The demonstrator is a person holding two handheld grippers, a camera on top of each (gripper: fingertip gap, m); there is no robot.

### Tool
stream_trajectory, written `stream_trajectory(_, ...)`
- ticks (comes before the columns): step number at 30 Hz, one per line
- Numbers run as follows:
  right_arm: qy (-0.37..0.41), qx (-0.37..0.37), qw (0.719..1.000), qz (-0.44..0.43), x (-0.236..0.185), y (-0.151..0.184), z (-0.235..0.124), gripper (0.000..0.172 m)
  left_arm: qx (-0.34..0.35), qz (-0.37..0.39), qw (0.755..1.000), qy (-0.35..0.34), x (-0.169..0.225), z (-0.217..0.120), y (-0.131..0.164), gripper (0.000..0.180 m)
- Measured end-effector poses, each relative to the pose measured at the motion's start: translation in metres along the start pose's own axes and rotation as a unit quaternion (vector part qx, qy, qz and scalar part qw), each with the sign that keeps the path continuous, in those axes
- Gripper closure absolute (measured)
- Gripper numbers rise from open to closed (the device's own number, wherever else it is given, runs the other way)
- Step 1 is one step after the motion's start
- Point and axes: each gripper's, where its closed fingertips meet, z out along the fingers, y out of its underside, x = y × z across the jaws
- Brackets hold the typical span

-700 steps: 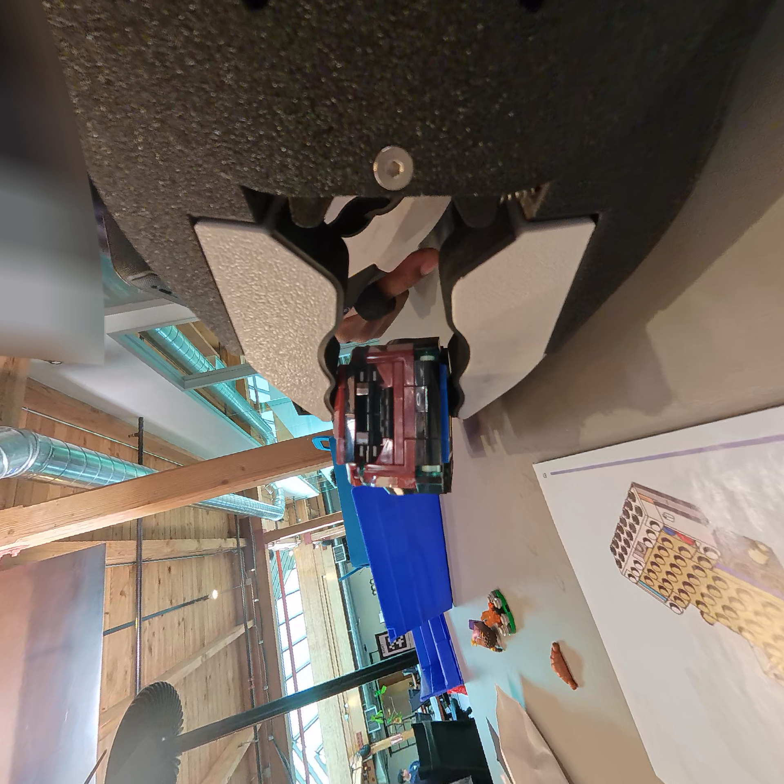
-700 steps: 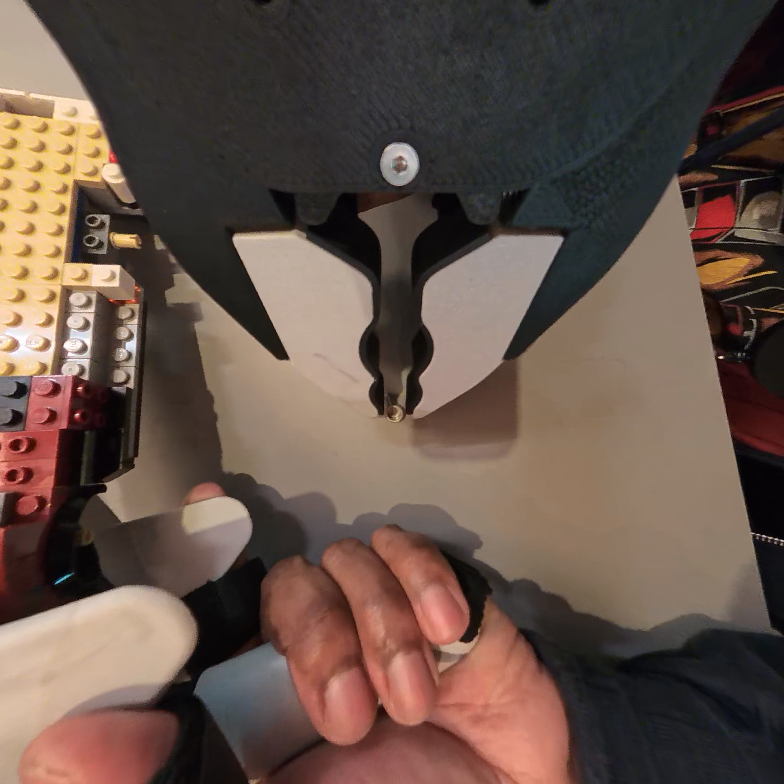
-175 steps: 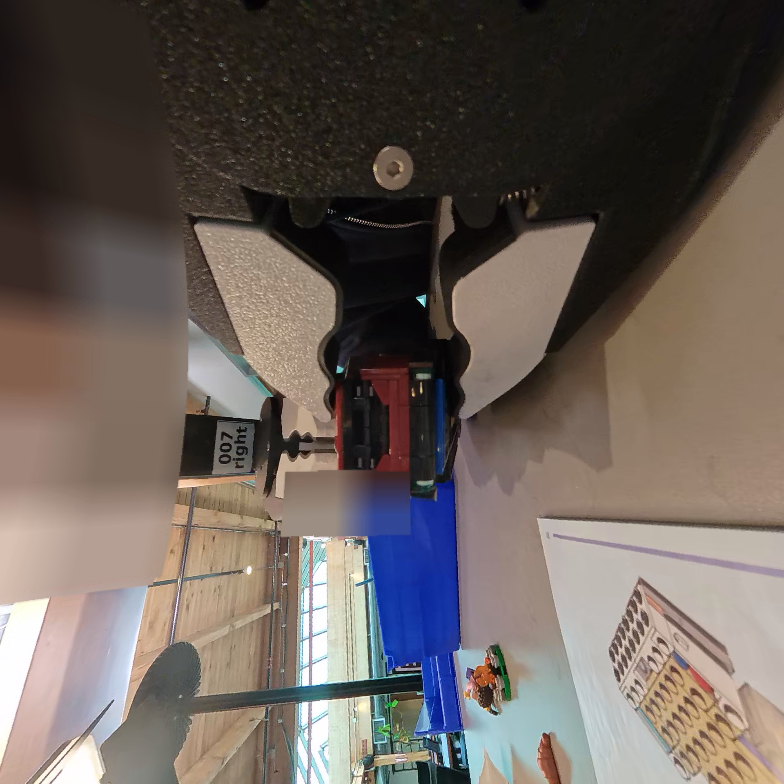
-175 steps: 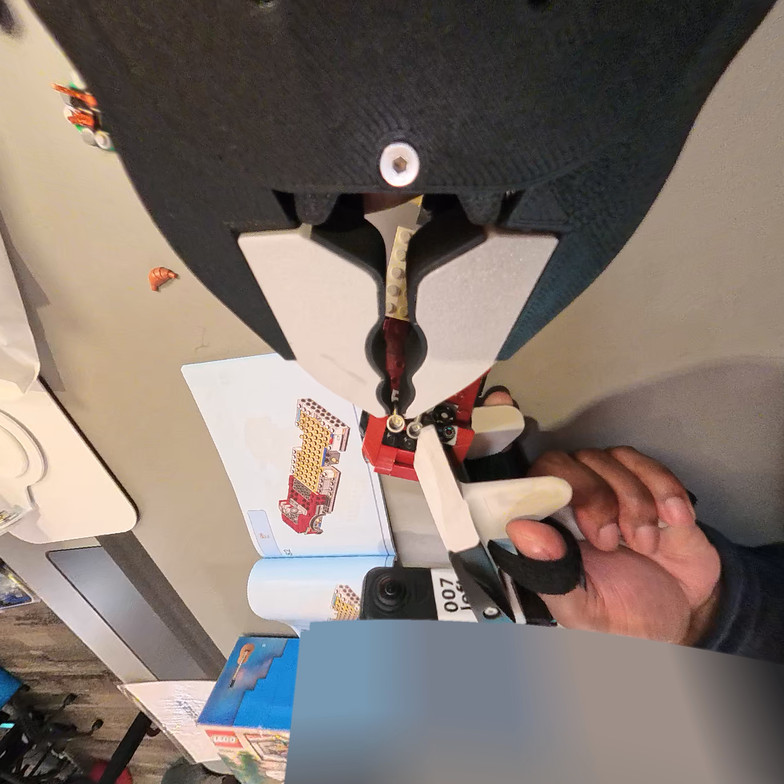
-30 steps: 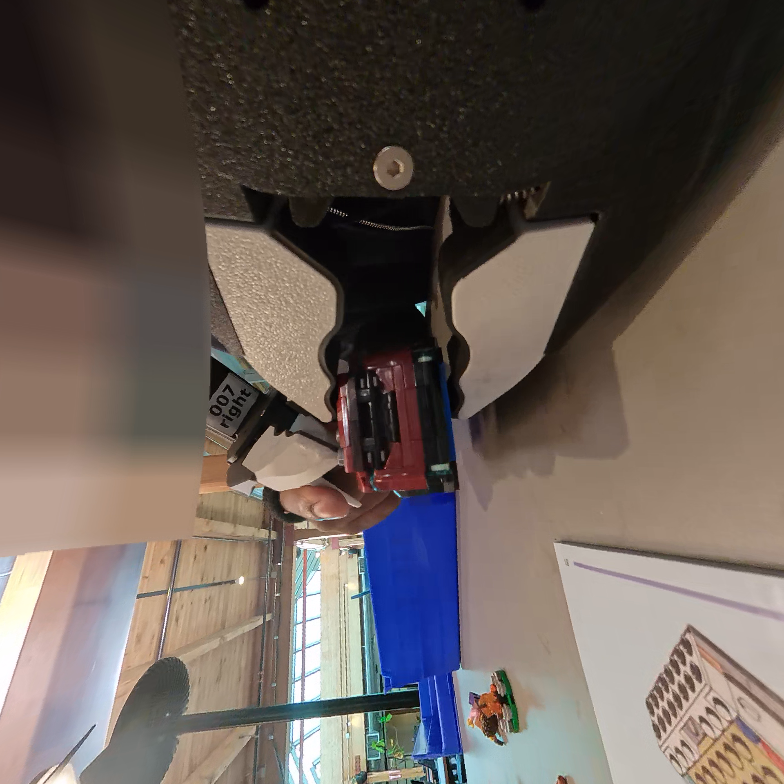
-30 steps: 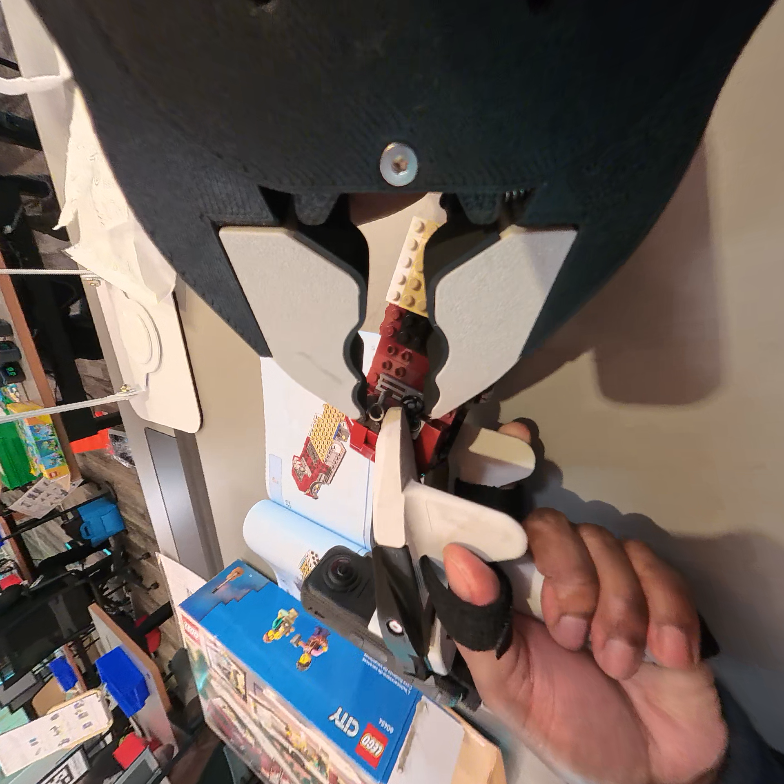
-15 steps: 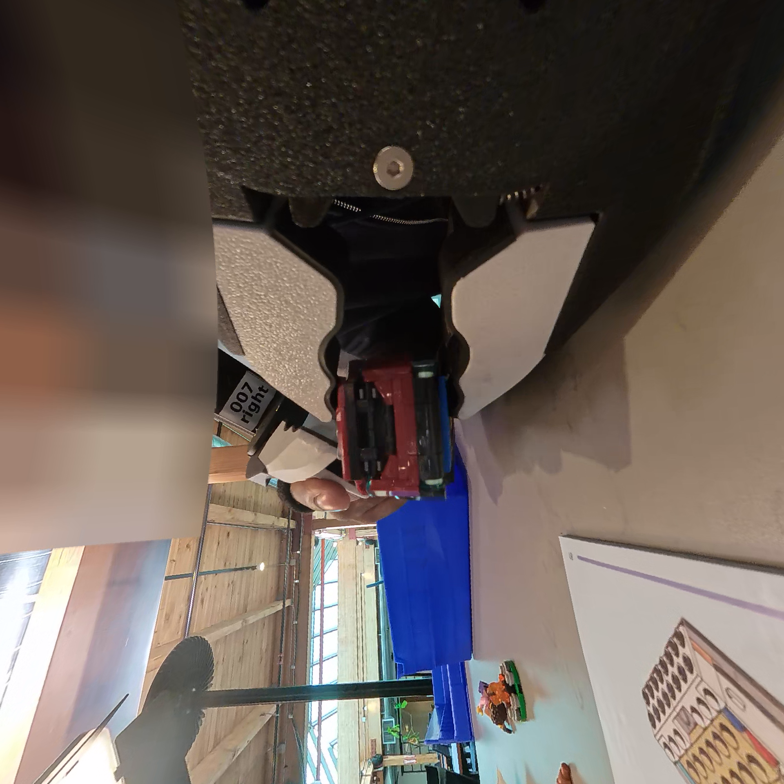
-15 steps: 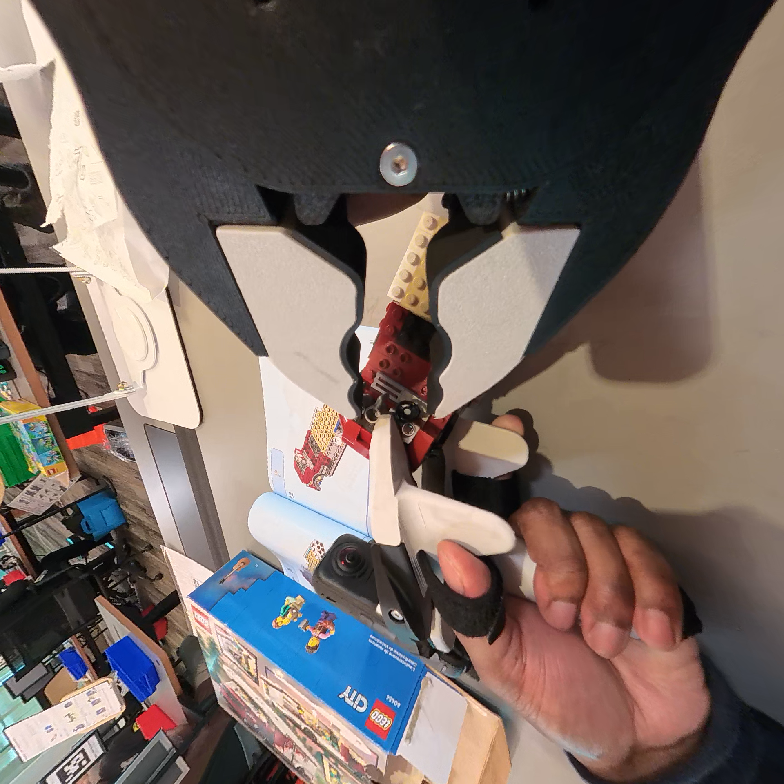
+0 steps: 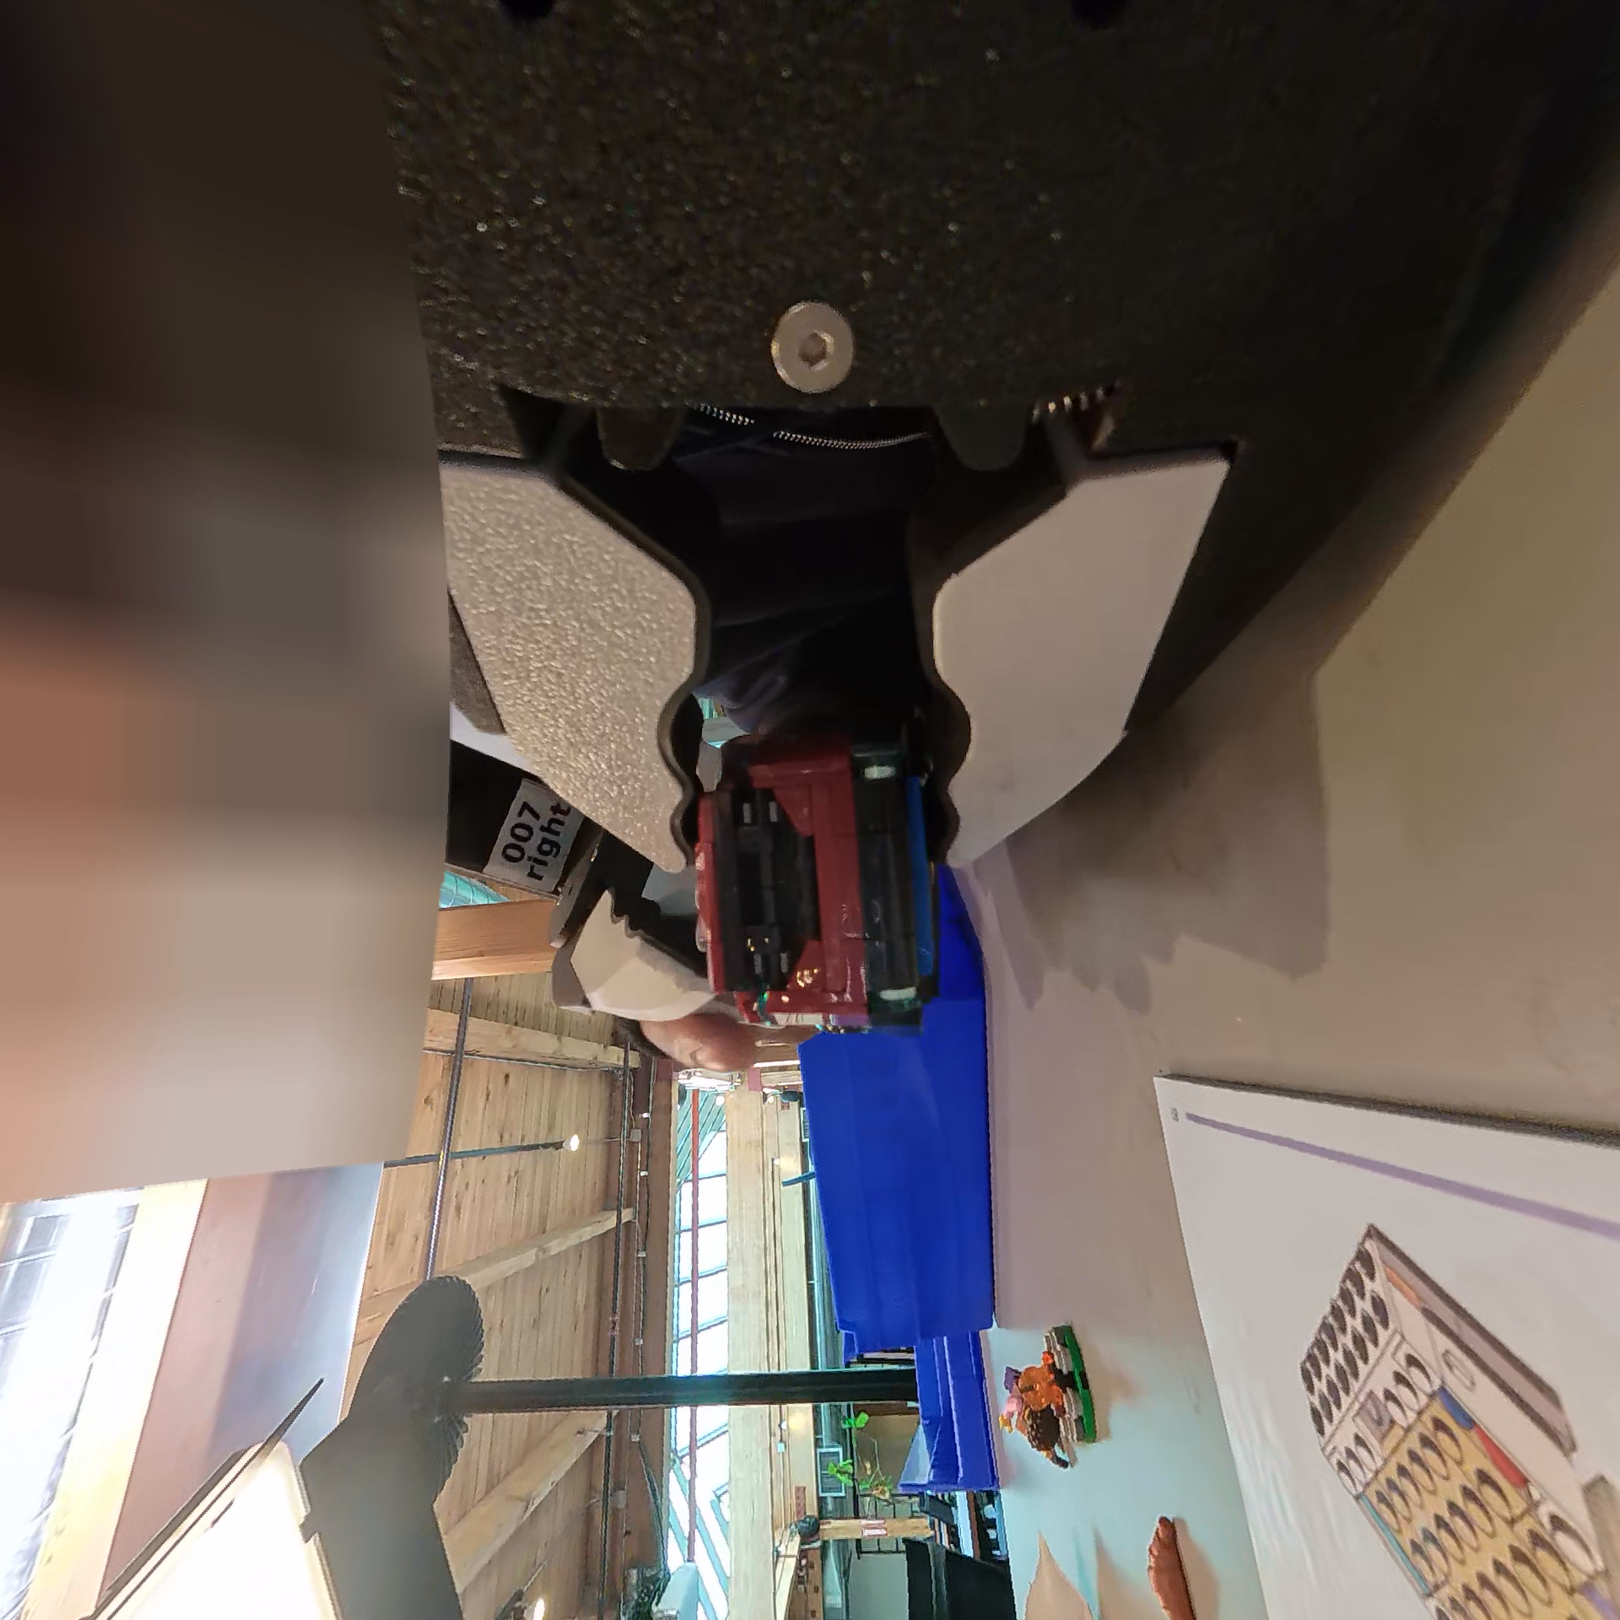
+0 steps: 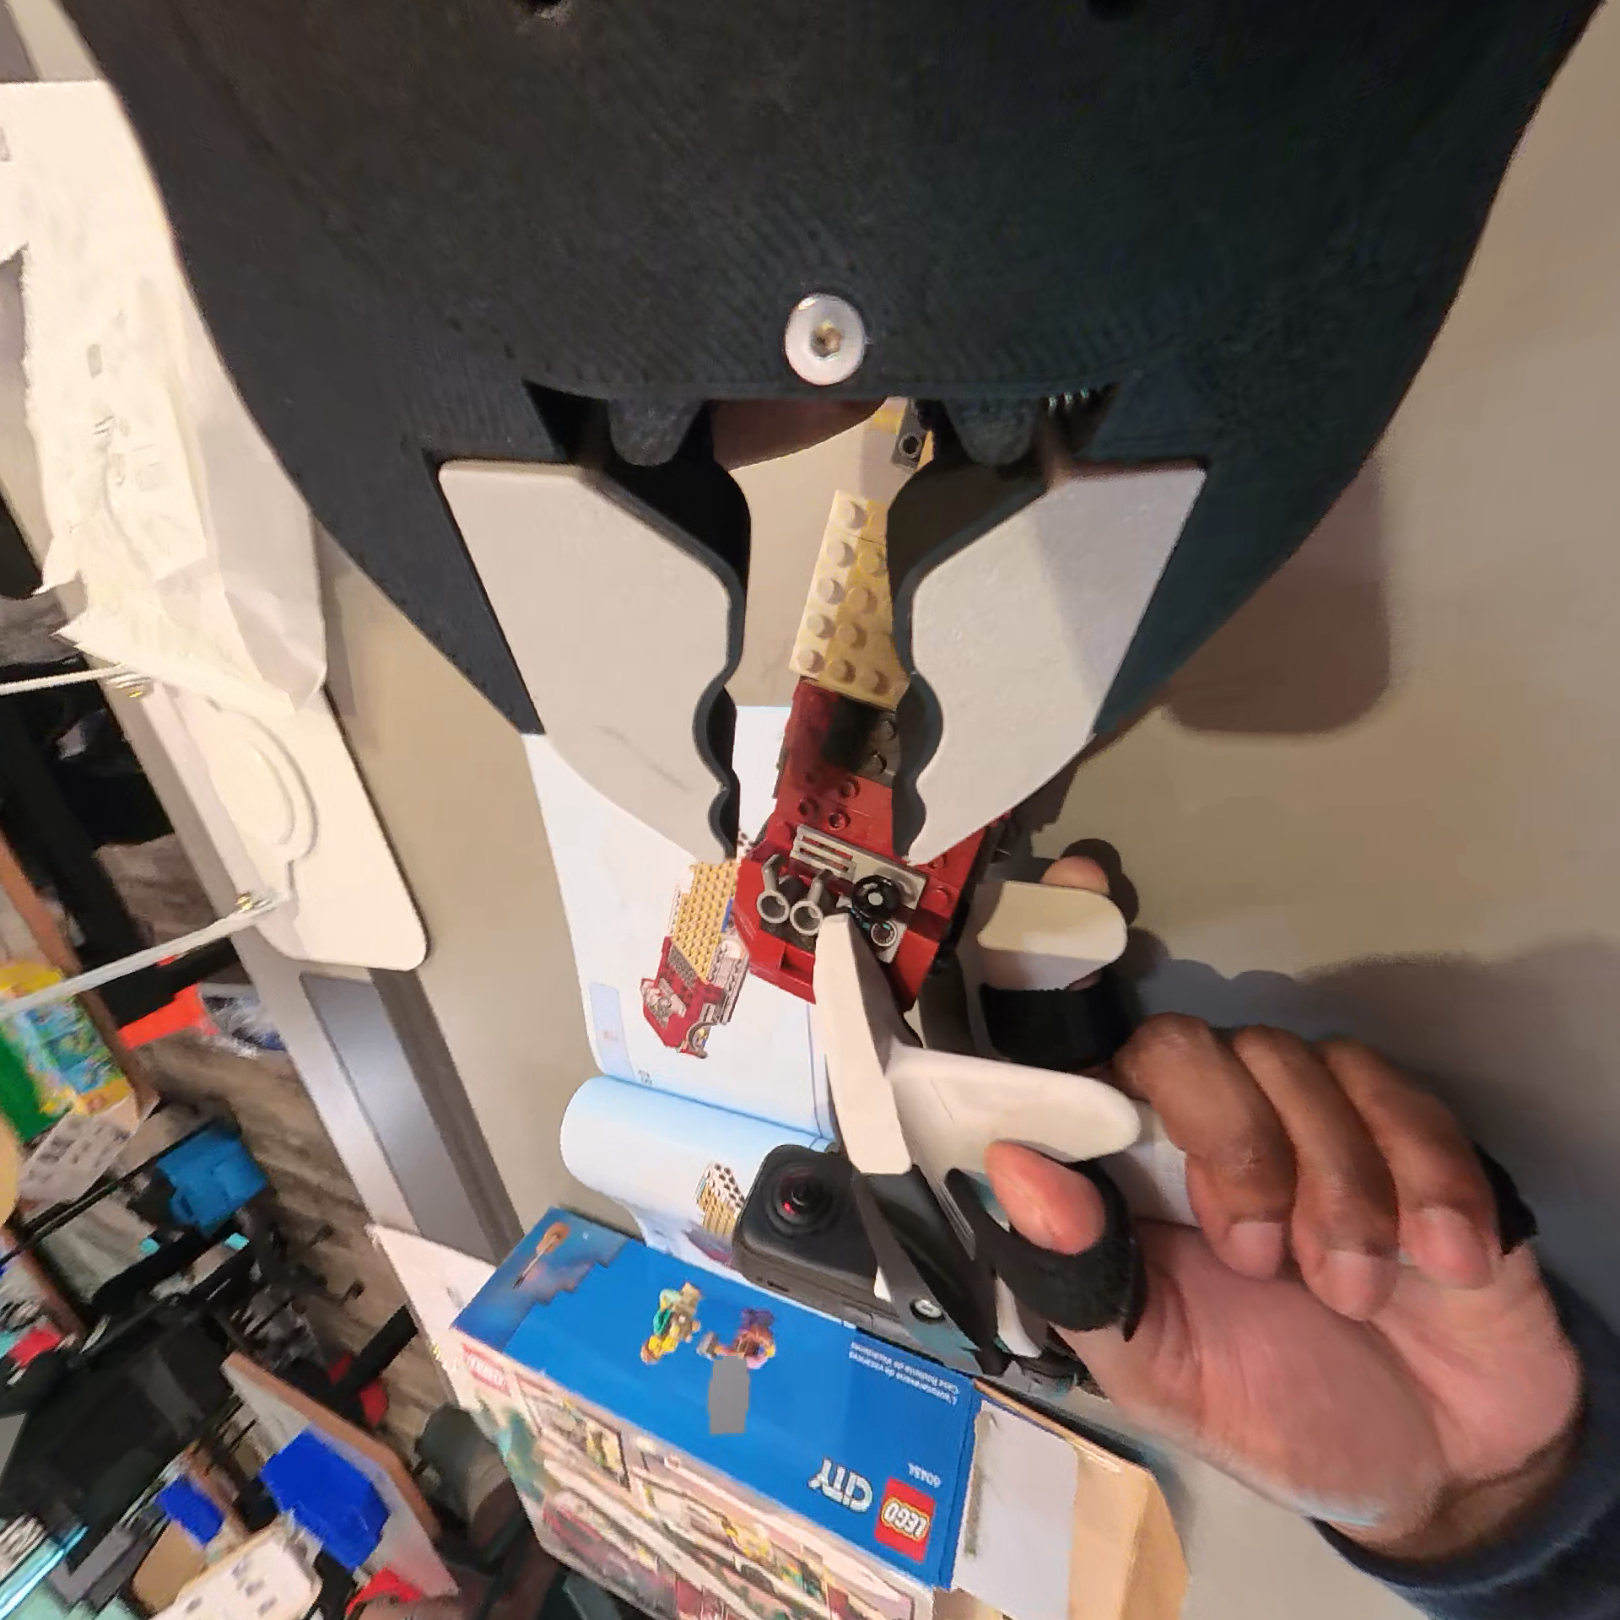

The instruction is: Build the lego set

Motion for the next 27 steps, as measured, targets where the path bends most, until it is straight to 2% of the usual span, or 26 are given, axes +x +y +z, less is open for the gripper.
stream_trajectory(8,-0.026,-0.007,0.999,0.023,-0.0069,0.0042,0.0028,0.141,-0.010,0.003,1.000,-0.002,-0.0019,0.0021,0.0031,0.132)
stream_trajectory(27,-0.004,0.015,0.999,0.047,-0.0003,0.0031,0.0040,0.154,0.000,-0.008,1.000,0.006,-0.0021,0.0016,0.0010,0.131)
